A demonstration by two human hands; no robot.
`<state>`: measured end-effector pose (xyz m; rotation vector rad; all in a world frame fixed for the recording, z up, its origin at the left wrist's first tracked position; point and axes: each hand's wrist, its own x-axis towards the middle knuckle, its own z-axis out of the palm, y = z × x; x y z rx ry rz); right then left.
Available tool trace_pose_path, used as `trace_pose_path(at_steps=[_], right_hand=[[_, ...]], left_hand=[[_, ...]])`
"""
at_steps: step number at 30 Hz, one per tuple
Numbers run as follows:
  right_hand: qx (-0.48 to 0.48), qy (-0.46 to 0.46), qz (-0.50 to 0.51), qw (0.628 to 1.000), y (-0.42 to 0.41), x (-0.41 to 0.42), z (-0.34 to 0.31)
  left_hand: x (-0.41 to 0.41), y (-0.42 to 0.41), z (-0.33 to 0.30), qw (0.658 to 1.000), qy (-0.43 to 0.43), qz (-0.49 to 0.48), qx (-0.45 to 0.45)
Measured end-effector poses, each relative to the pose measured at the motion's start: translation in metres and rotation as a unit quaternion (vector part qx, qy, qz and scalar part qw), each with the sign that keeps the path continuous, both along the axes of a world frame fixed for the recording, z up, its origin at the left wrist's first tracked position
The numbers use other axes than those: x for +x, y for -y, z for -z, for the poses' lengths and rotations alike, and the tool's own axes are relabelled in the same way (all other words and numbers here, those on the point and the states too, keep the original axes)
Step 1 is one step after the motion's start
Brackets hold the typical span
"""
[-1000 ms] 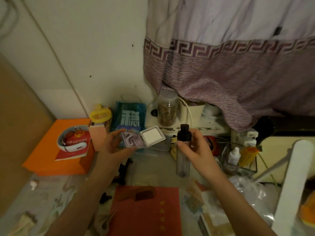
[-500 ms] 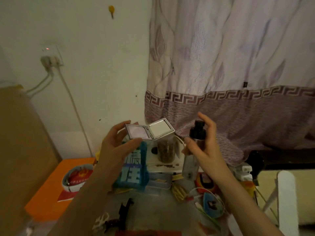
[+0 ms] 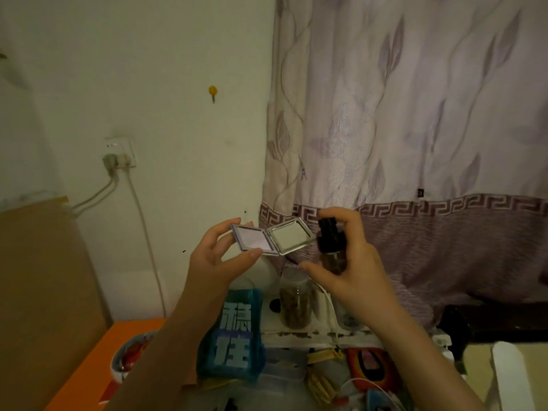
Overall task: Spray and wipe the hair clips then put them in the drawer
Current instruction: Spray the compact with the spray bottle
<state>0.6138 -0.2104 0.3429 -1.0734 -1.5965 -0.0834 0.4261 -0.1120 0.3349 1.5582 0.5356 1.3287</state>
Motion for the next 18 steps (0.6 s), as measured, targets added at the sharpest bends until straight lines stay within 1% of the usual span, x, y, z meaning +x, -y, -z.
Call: trace_pose_path(at_steps=[6,12,18], right_hand=[[0.024,0.018,0.001,1.0,0.002,-0.012,-0.008],[-0.026,0.027,-0.003,0.999,-0.001,-0.019,-0.01],[-0.043,-0.003,-0.016,0.999,0.001,-0.018,-0.007]], left_hand=[[0.003,0.001,-0.005,1.0,0.0,0.014,0.004],[0.006,0.0,-0.004,1.0,-0.008,0.027,0.006],[0.005,-0.003,0.0,0.999,-0.011,0.033,0.008]])
